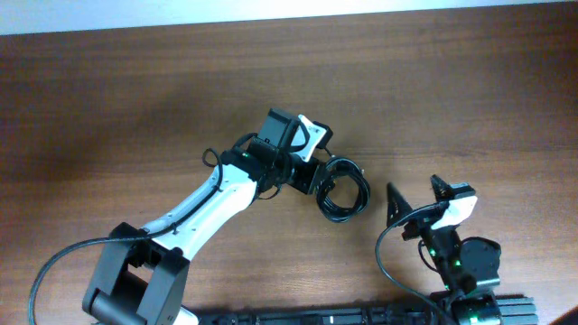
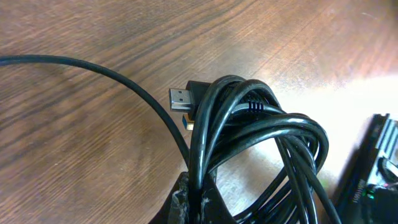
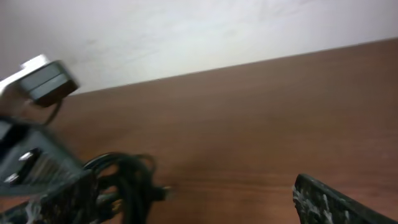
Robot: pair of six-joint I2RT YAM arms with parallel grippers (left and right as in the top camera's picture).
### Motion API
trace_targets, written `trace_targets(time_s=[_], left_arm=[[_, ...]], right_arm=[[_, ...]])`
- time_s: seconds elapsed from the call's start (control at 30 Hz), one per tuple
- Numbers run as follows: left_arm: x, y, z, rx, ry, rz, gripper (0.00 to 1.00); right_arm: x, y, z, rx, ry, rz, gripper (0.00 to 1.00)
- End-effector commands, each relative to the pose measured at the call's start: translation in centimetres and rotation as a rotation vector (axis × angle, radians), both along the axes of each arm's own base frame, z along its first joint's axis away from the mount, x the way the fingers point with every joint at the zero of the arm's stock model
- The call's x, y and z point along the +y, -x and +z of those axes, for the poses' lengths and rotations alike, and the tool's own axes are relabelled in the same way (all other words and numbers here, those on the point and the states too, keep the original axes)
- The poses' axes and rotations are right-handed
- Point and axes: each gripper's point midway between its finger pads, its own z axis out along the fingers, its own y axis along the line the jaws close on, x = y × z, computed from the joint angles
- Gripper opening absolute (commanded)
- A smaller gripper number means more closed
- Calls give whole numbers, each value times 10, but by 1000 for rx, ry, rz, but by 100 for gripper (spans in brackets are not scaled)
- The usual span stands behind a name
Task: Untangle cables
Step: 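Reach the right gripper to the coil and grasp a loop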
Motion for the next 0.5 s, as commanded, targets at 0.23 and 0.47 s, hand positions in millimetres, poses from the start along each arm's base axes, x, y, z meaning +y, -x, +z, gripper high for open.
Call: trace_targets(time_s=[0.23, 0.47], left_arm=[[-8, 7, 16, 26, 80, -40, 0], [-8, 7, 16, 26, 78, -39, 0]], right_arm=[[49, 5, -10, 304, -114, 285, 98], [59, -21, -22, 736, -163, 310, 98]])
